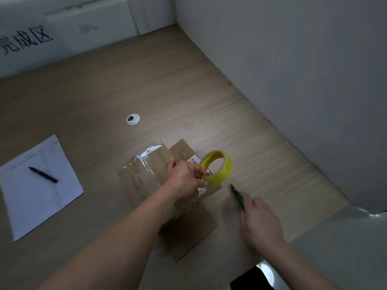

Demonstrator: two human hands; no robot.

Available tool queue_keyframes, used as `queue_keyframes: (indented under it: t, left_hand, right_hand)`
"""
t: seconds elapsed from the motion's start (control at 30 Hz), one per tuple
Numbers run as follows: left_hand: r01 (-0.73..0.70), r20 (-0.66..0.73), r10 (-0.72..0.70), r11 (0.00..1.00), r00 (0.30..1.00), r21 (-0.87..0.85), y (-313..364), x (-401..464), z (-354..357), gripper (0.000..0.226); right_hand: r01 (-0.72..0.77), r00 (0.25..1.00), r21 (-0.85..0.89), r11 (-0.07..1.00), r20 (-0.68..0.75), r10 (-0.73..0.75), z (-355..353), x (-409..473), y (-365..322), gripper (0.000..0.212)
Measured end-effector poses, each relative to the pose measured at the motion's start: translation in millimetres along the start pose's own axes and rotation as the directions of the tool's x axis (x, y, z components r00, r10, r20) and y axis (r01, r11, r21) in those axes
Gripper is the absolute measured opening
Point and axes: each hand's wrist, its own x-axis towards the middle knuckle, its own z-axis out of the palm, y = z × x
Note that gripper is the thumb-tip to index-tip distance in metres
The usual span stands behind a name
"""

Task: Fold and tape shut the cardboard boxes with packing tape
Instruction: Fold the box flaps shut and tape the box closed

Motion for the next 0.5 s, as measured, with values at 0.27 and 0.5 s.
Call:
queue_keyframes:
  t: [0.27, 0.5]
  left_hand:
    - [0.008, -0.024, -0.006, 0.998, 1.000, 0.065, -1.0, 2.1, 4.7, 0.026]
    - [-0.029, -0.067, 0.038, 0.990, 0.997, 0.136, -5.1, 1.9, 6.0, 0.033]
  right_hand:
    - [0.544, 0.700, 0.066, 0.837, -0.585, -0.409, -57.6, 29.9, -24.3, 0.064]
    - [0.632, 0.738, -0.216, 0.744, -0.124, -0.663, -62.9, 66.9, -60.8, 0.059]
